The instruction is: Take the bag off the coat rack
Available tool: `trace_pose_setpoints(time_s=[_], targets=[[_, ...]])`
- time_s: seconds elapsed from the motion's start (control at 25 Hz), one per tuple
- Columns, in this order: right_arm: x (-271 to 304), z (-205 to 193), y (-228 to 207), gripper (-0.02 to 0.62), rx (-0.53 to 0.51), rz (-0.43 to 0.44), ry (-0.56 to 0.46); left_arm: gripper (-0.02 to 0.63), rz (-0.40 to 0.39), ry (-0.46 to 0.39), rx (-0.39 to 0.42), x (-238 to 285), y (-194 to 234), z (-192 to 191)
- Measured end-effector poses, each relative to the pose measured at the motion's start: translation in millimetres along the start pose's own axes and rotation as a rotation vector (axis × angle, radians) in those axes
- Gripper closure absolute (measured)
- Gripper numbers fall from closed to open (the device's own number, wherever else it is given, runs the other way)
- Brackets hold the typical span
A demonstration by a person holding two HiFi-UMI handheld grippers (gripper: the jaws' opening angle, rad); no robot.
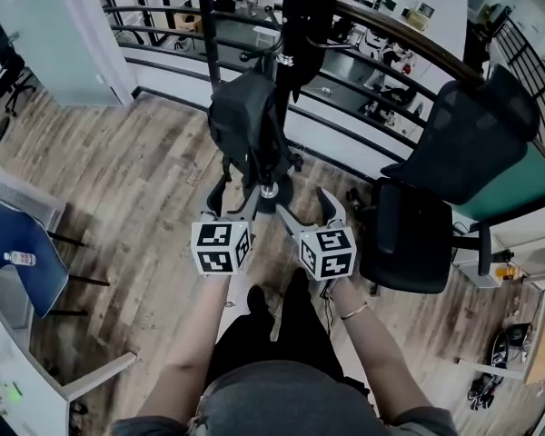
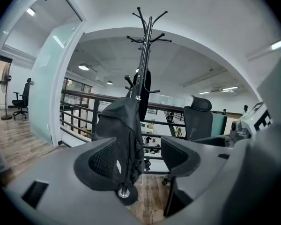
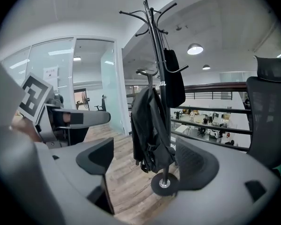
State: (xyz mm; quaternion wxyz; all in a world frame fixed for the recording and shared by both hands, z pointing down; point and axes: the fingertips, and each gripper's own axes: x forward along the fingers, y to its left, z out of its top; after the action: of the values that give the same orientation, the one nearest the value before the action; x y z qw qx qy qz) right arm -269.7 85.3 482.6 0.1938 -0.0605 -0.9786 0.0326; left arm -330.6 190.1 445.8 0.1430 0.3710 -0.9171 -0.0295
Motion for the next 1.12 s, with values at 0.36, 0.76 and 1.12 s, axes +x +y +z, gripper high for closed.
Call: trace_pose_setpoints(time_s=[0.36, 0.76, 1.12], targets=[[53, -7, -35, 0.196, -0.010, 0.008, 0.040, 0.324, 0.041, 0.024, -0.002, 41, 1, 6], [120, -10, -62, 0.196, -0.051, 0.101, 0.104, 0.324, 0.140, 0.085, -0.037, 86, 11, -3], [167, -8, -70, 0.215, -0.111, 0.199, 0.141, 0.324, 0.232, 0.109, -0.083, 116, 25, -10]])
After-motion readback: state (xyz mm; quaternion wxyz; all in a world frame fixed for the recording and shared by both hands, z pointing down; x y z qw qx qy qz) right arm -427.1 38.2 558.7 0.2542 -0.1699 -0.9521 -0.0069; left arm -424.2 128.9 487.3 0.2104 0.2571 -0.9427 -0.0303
